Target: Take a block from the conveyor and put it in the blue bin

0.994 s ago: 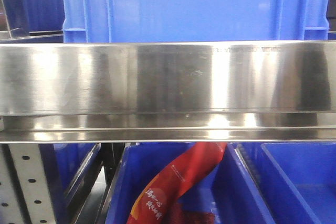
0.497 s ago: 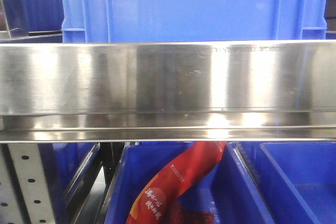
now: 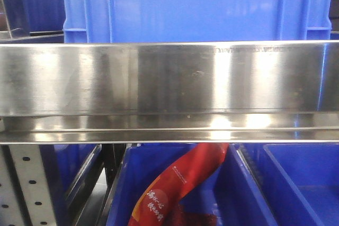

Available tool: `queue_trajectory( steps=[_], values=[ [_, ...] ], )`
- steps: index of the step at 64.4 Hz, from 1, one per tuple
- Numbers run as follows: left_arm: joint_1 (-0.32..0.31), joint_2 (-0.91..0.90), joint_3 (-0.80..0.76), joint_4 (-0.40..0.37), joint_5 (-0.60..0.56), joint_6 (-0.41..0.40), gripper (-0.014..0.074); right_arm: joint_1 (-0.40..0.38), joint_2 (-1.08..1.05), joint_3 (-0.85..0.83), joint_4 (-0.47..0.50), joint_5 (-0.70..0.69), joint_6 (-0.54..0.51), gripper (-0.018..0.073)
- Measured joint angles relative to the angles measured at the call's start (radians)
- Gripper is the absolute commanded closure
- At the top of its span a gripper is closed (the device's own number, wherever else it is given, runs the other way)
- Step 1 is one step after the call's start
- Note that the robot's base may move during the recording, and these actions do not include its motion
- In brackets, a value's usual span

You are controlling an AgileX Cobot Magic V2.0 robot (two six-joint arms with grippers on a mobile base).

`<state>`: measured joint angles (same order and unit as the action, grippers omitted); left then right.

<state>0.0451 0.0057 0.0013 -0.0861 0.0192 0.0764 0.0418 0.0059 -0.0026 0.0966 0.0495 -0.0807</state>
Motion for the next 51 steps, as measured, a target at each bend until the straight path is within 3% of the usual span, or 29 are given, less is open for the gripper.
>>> queue_trajectory(
  steps=[51],
  values=[
    [0.0, 0.0, 0.0, 0.0, 0.0, 0.0, 0.0707, 0.0, -0.003, 0.0, 0.0, -0.011, 0.002, 0.0721]
  ],
)
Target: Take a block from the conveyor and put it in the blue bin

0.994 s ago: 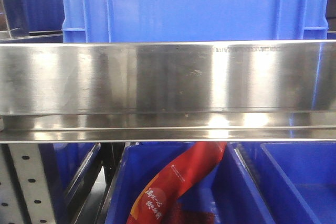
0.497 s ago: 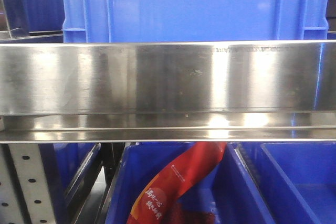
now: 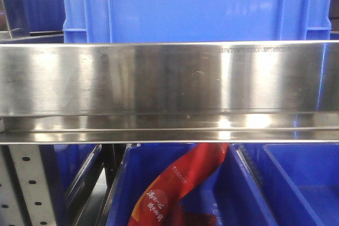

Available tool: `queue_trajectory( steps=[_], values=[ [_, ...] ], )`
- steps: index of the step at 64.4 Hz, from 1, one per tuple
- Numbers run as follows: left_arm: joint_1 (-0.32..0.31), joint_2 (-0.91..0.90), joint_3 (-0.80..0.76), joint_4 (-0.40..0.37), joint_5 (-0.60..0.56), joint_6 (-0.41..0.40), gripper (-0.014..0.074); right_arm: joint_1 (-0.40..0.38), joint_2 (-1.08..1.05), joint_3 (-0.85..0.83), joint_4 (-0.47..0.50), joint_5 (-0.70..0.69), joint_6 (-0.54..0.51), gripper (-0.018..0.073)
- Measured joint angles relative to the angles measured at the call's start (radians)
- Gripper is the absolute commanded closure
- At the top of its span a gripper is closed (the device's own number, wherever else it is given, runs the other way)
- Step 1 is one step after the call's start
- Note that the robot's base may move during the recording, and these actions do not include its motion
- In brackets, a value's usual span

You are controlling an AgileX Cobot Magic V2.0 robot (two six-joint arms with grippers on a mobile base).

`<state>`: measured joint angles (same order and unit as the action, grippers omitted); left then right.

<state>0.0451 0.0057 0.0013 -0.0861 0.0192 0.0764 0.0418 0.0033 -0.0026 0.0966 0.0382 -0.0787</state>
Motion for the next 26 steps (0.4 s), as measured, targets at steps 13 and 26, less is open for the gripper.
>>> queue_trajectory(
  steps=[13, 26],
  values=[
    [0.0, 0.0, 0.0, 0.0, 0.0, 0.0, 0.0707, 0.0, 0.0, 0.0, 0.0, 0.0, 0.0, 0.0721],
    [0.0, 0.0, 0.0, 0.0, 0.0, 0.0, 0.0707, 0.0, 0.0, 0.0, 0.0, 0.0, 0.0, 0.0721]
  ],
)
